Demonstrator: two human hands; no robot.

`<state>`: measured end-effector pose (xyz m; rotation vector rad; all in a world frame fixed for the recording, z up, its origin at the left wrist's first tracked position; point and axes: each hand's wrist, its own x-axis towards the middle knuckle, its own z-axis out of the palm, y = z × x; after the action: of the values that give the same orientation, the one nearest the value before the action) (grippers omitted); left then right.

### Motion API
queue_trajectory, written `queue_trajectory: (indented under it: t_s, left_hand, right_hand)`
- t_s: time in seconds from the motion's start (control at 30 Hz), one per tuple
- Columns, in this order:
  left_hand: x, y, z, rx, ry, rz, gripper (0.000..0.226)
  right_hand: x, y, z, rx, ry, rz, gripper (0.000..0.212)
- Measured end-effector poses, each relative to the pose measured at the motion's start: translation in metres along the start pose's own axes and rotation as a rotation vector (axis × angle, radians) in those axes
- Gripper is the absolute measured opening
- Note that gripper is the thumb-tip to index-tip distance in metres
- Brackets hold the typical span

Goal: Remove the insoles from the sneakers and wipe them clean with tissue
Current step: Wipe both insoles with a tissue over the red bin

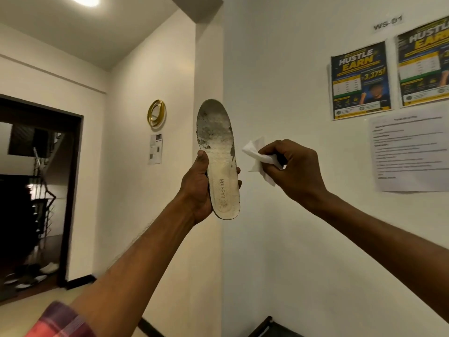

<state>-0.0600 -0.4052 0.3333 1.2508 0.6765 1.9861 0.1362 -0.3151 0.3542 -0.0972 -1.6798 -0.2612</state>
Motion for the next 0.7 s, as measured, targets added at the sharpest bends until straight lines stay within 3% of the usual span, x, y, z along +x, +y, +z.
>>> queue_trajectory:
  t_s: [0.17,0.37,0.53,0.7]
  left_hand:
    - [-0.019,0.001,-0.060,0.026,0.131,0.009,0.059]
    - [-0.065,-0.052,-0.211,0.069,0.415,-0.064,0.052]
    - [-0.129,-0.138,-0.354,0.142,0.689,-0.188,0.044]
    - [-0.224,-0.277,-0.484,0.238,0.879,-0.402,0.039]
  right_hand:
    - [-0.019,-0.035,0.073,0.159,-0.054,0.055,0.017]
    - [-0.105,-0.090,0.224,0.414,-0.216,0.187,0.010]
    - [-0.238,-0.124,0.354,0.494,-0.441,0.313,0.011]
    - [-0.424,-0.155,0.441,0.589,-0.716,0.490,0.011]
